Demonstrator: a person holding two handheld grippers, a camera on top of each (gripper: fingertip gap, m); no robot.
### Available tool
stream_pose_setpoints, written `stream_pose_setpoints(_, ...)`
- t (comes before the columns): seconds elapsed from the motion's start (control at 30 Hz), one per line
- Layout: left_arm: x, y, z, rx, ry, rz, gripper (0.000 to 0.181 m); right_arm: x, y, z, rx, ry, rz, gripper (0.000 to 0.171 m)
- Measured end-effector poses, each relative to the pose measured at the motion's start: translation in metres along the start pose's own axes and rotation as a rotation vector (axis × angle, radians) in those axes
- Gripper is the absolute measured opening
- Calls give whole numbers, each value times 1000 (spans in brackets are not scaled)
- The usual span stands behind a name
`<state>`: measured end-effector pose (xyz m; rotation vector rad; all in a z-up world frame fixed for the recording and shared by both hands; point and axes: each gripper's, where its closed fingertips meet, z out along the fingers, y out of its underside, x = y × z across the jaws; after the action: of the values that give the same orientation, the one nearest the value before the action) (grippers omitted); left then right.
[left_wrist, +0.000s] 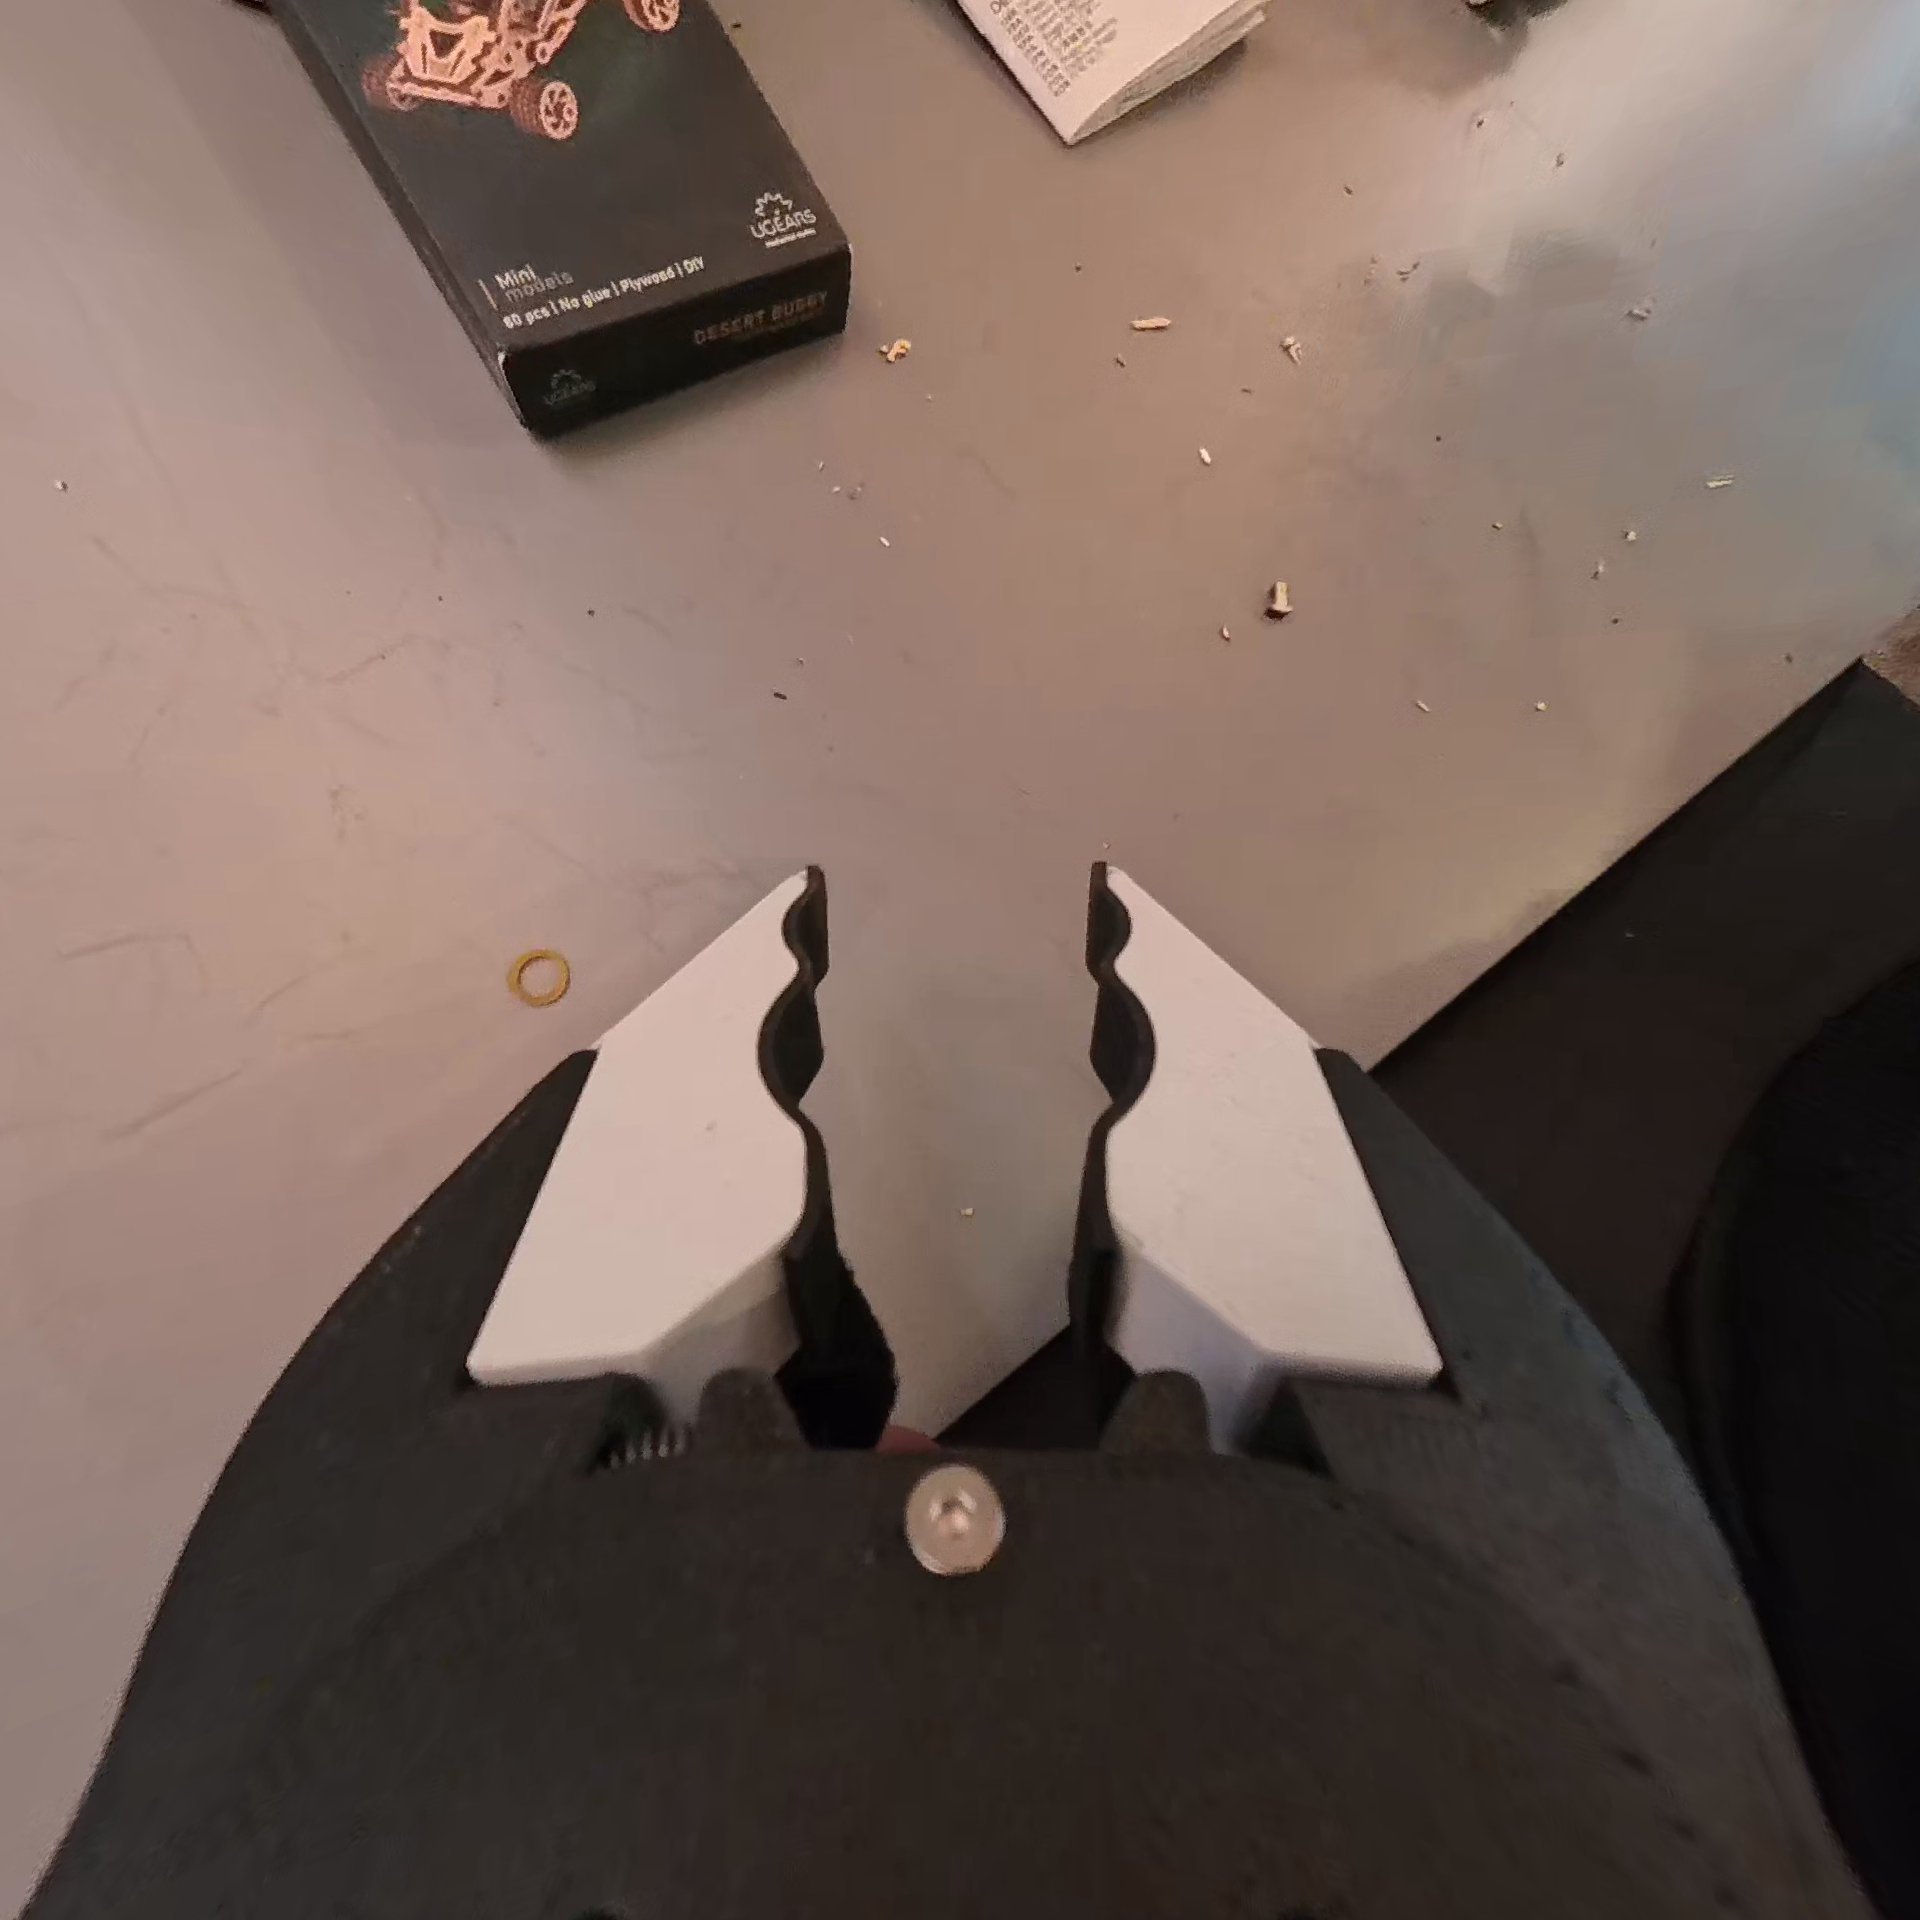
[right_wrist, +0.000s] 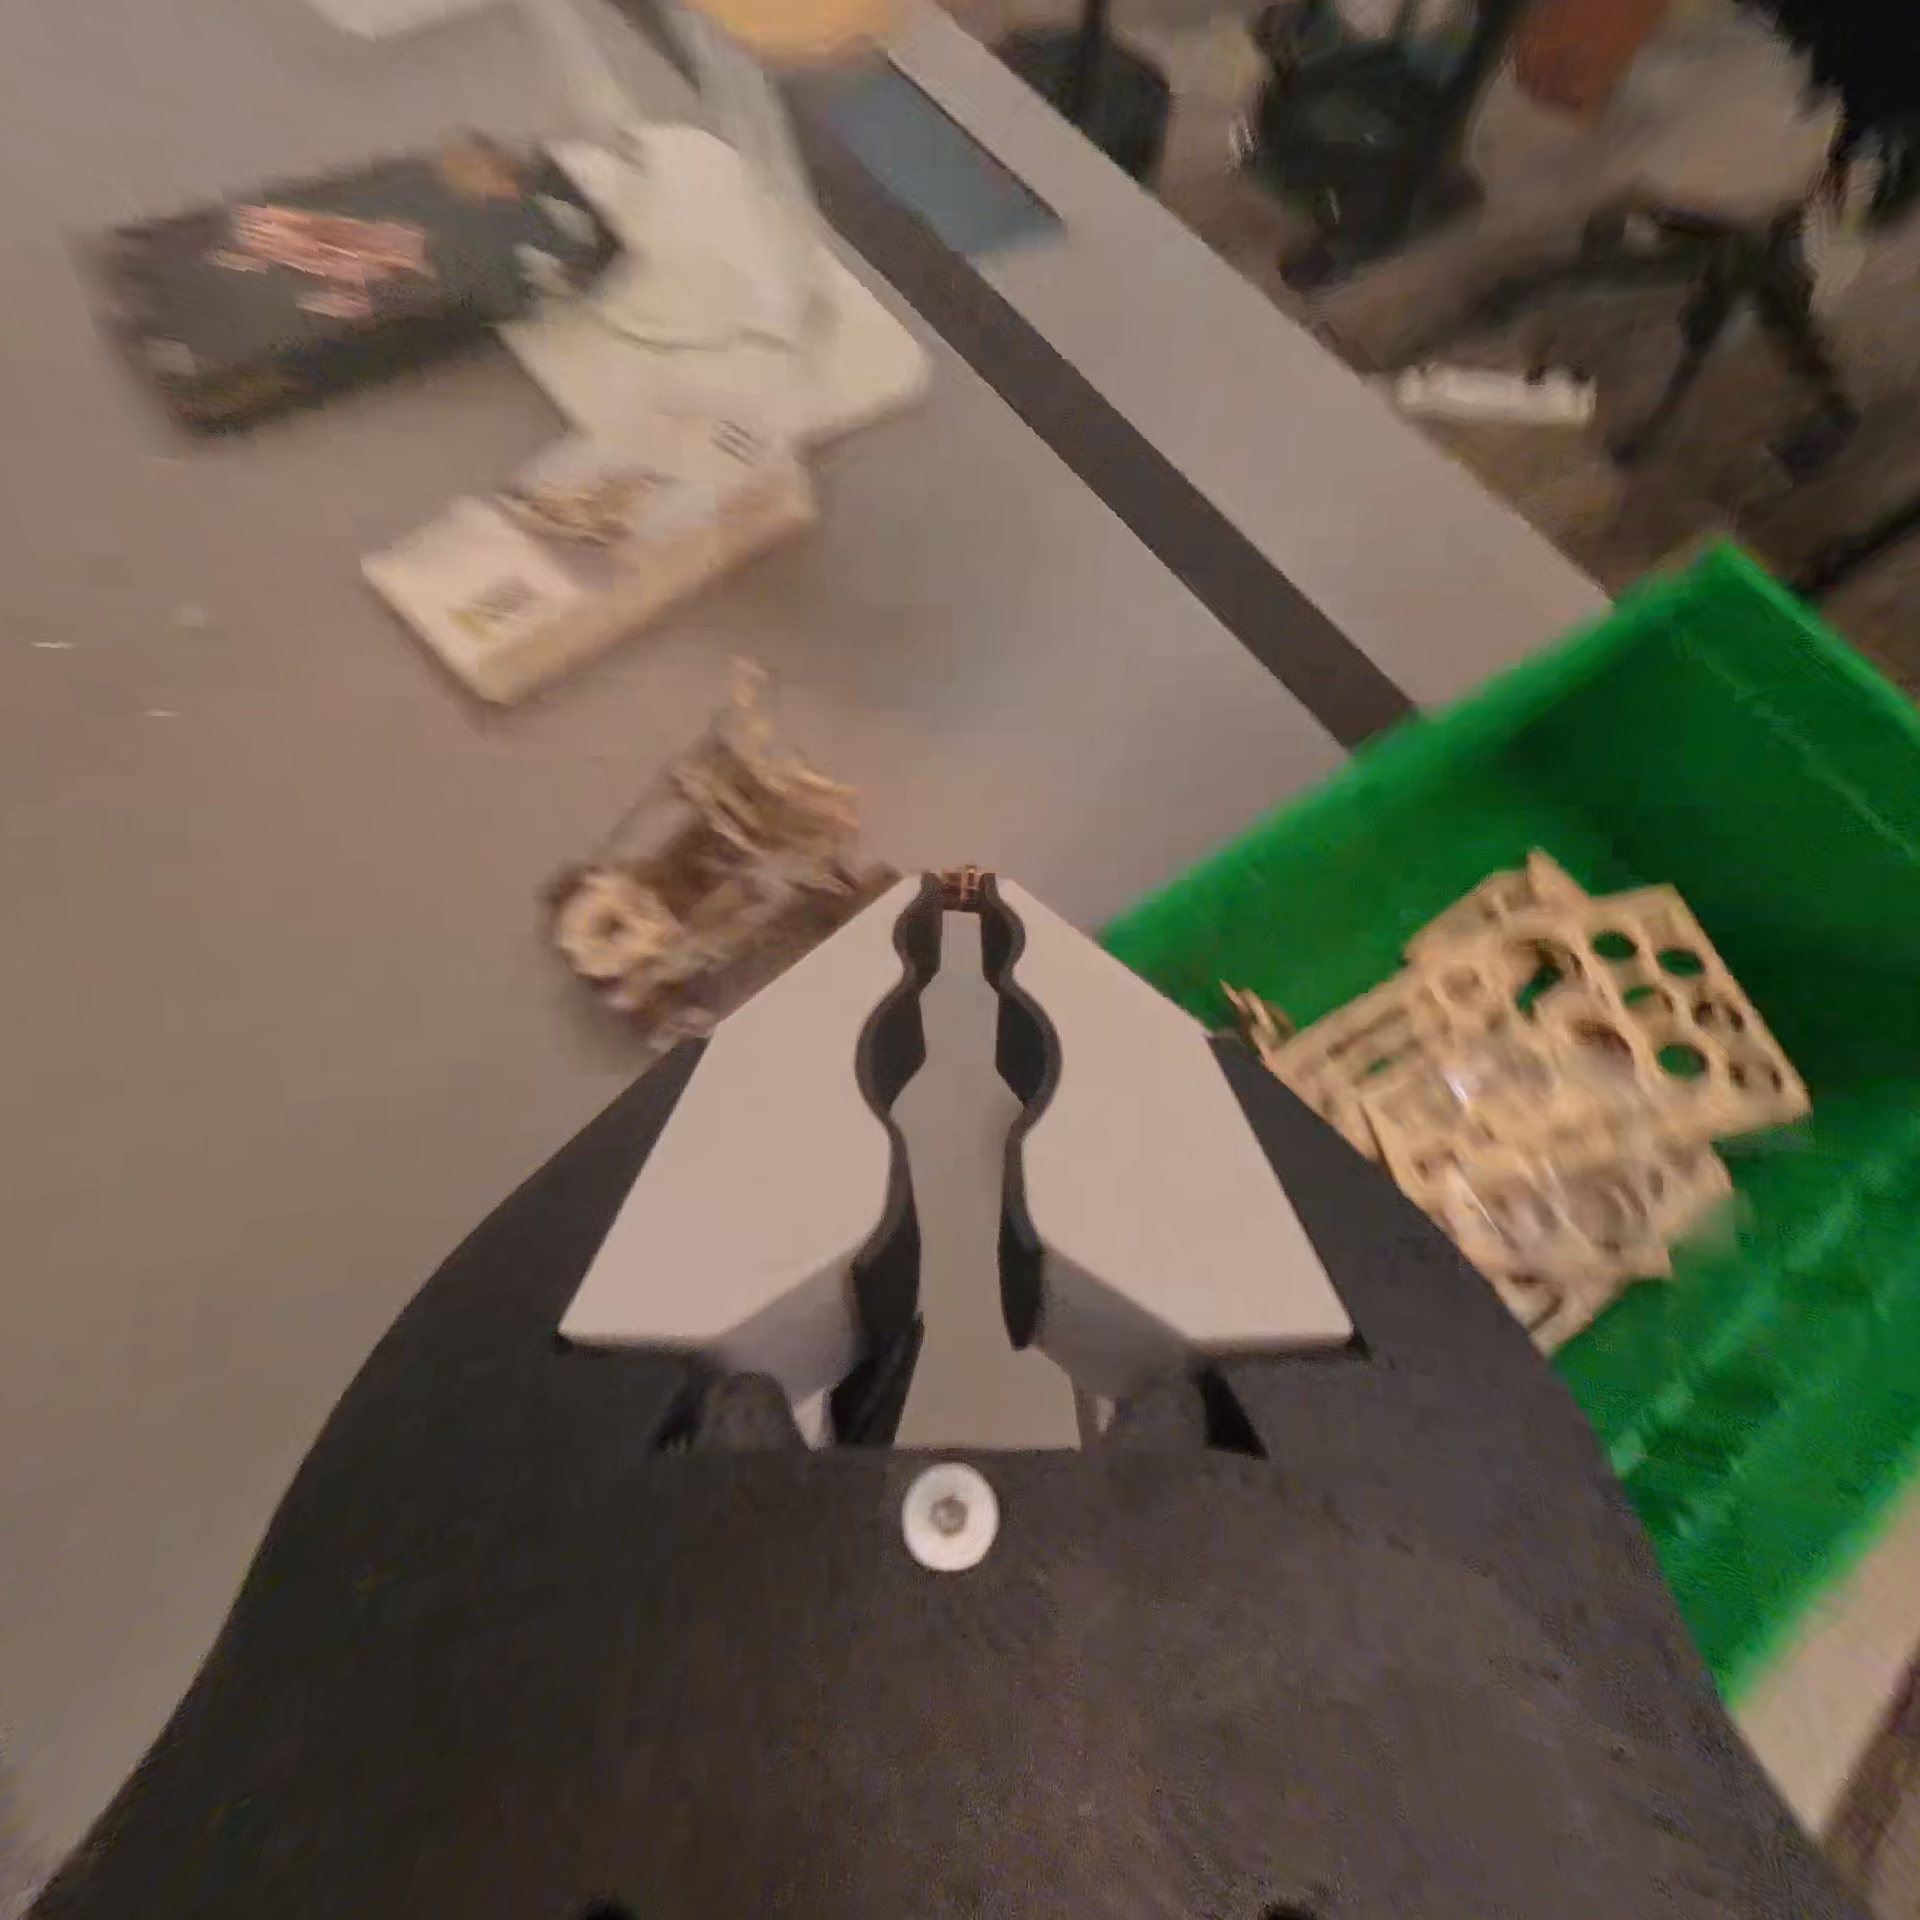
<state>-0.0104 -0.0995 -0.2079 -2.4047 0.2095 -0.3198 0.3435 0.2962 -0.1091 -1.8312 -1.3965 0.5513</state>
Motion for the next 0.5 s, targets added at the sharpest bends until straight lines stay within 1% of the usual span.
stream_pose_setpoints(0.03, 0, 1, 1, -4, -1, 1, 48, 24, 11, 1, -27, 3, 61, 4)
stream_pose_setpoints(0.1, -2, 3, 3, -13, -5, -1, 48, 54, 26, 6, -33, -26, 169, 4)
stream_pose_setpoints(0.23, -5, 6, 5, -15, -3, -33, 48, 80, 39, 16, -7, -113, 360, 4)
stream_pose_setpoints(0.27, -5, 6, 5, -14, 0, -42, 48, 86, 44, 18, -18, -109, 391, 4)
stream_pose_setpoints(0.37, -6, 8, 10, -21, 6, -59, 48, 101, 64, 27, -94, -58, 414, 4)
stream_pose_setpoints(0.4, -6, 8, 11, -24, 8, -62, 48, 105, 71, 29, -122, -38, 422, 8)
stream_pose_setpoints(0.43, -6, 8, 13, -28, 9, -63, 48, 108, 75, 30, -139, -31, 429, 16)
stream_pose_setpoints(0.47, -7, 9, 15, -33, 10, -64, 48, 109, 76, 31, -141, -30, 435, 20)
stream_pose_setpoints(0.5, -7, 9, 16, -36, 10, -65, 48, 111, 77, 31, -139, -28, 437, 19)
